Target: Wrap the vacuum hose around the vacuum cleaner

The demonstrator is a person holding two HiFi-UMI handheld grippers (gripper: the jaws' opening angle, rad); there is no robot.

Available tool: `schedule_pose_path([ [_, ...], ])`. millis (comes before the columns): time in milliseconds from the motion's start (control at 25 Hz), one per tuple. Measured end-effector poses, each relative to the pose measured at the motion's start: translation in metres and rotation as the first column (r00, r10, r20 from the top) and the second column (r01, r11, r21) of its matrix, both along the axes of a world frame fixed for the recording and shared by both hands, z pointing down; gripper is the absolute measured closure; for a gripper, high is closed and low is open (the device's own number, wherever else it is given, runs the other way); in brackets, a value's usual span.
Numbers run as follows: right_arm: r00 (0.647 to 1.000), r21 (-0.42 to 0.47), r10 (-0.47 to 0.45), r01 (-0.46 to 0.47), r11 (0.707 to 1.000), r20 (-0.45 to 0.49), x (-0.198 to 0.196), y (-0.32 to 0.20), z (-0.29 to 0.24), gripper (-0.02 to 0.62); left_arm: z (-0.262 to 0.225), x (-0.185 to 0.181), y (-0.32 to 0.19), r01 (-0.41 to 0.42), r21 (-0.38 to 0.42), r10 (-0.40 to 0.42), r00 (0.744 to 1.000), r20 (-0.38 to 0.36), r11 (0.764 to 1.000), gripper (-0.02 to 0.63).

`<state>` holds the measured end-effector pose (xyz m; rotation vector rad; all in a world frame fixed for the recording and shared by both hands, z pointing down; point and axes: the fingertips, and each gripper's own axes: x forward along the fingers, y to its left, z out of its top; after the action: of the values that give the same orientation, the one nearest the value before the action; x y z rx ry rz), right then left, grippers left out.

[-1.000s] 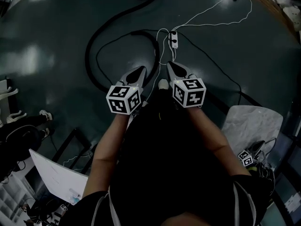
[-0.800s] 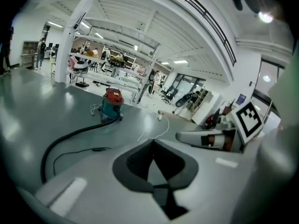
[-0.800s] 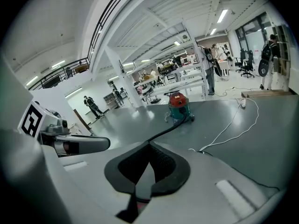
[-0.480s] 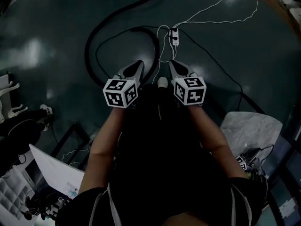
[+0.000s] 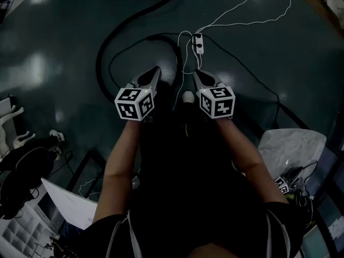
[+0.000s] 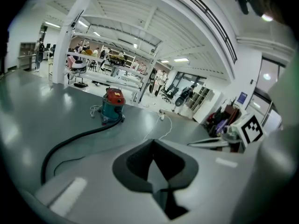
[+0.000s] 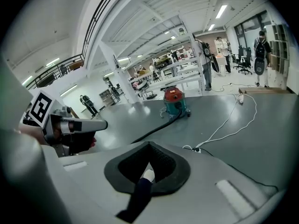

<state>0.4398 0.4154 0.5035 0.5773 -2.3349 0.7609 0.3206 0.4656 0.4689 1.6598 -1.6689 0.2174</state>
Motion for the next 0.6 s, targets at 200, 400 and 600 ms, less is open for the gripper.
schedule_pose_path([
  [200, 0.999, 0.017, 0.012, -0.011, 1.000, -0.047, -0.030, -0.018, 0.028, 0.598, 0.030, -0.027, -0.018, -0.048, -0.008, 0.047, 0.998, -0.029, 0.999, 0.598],
  [400, 0.995, 0.026, 0.009, -0.006, 1.000, -0.102, -0.065, -0.030, 0.070, 0.598, 0.076, -0.064, -0.025, -0.050, -0.055, 0.046, 0.997, -0.067, 0.997, 0.598],
  [600, 0.991, 0.000, 0.017, -0.017, 1.000, -0.130, -0.096, -0.039, 0.111, 0.598, 0.123, -0.094, -0.025, -0.052, -0.120, 0.043, 0.996, -0.080, 0.991, 0.598],
])
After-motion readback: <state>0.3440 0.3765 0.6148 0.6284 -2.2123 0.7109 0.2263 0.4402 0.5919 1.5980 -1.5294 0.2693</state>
